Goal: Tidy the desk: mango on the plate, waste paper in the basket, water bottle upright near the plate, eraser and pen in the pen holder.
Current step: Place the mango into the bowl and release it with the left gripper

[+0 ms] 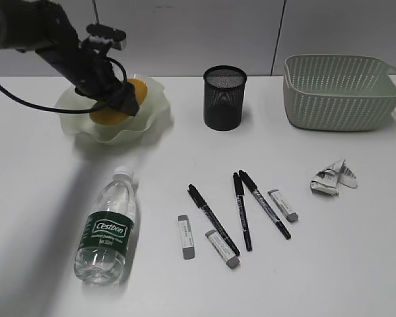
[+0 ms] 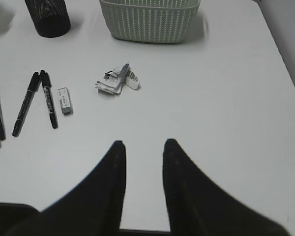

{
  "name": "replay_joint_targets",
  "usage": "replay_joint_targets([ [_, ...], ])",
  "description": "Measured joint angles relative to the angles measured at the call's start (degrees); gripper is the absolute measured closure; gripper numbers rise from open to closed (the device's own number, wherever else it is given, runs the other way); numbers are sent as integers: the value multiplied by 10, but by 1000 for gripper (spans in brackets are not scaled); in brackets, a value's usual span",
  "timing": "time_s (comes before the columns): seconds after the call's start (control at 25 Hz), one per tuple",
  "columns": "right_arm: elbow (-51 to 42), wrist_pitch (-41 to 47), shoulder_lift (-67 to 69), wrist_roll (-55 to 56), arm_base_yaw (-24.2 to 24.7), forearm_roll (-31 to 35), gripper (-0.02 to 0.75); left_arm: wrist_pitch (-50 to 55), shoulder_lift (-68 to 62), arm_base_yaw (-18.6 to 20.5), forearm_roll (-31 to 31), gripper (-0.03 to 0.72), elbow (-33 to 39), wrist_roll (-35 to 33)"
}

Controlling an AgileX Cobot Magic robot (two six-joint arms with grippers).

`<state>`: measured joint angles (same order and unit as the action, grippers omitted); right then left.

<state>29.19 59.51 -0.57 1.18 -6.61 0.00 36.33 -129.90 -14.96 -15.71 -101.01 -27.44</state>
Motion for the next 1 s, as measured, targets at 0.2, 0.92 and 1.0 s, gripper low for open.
replay_joint_targets([
  [0.2,0,0,0,0,0,0,513,-17,-23,-8,-7,106,0,1],
  [0.92,0,0,0,0,0,0,513,40,-25,-25,-28,93,0,1],
  [1.0,0,0,0,0,0,0,513,41,-22,-25,-24,79,0,1],
])
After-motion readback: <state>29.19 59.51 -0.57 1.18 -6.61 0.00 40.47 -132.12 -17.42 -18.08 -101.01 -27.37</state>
